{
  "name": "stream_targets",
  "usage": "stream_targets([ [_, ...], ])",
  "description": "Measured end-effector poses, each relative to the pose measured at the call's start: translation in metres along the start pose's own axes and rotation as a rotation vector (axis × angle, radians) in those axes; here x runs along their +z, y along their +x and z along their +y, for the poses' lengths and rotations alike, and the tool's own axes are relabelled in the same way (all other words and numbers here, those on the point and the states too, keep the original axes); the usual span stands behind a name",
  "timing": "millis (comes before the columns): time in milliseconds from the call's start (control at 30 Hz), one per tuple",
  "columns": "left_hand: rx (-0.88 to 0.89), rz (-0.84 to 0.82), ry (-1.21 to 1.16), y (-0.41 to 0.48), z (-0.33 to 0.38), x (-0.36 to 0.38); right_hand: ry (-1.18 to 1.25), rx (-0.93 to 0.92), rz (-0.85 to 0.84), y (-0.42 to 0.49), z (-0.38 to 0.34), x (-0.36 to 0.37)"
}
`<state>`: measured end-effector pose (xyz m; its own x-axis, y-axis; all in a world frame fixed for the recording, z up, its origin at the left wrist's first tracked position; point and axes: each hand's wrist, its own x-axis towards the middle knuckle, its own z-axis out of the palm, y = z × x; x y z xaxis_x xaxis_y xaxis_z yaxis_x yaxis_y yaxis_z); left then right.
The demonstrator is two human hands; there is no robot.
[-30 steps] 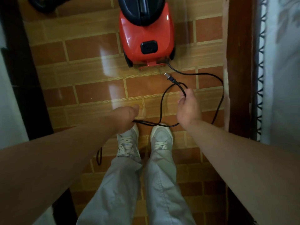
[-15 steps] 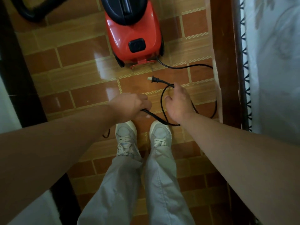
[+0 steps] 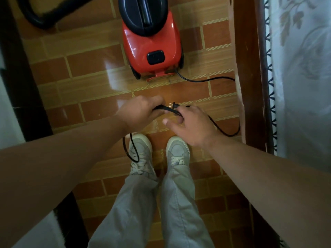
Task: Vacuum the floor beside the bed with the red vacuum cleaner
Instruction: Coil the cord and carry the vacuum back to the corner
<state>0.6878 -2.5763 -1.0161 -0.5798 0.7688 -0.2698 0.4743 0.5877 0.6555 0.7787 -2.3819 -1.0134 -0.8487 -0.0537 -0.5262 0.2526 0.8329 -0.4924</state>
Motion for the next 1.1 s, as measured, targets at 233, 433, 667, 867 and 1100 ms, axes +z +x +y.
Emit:
stream_targets([
  [233, -0.535, 0.098, -0.145, -0.01, -0.022, -0.003, 0.498, 0.473, 0.097, 0.018, 0.007, -0.01],
  [433, -0.754, 0.228, -0.515, -0.004, -0.014, 0.005, 1.033, 0.68, 0.119, 0.031, -0.02, -0.013],
  [667, -0.834, 0.357, -0.868, 0.017, 0.008, 0.023, 1.114, 0.626, -0.095, 0.035, -0.037, -0.005],
  [867, -0.851, 0.408, -0.981, 0.033, 0.011, 0.02, 0.96, 0.527, -0.285, 0.022, -0.041, 0.007],
  [1100, -0.814, 0.37, -1.111, 0.036, 0.018, 0.021, 0.924, 0.455, -0.4, 0.022, -0.039, 0.014],
])
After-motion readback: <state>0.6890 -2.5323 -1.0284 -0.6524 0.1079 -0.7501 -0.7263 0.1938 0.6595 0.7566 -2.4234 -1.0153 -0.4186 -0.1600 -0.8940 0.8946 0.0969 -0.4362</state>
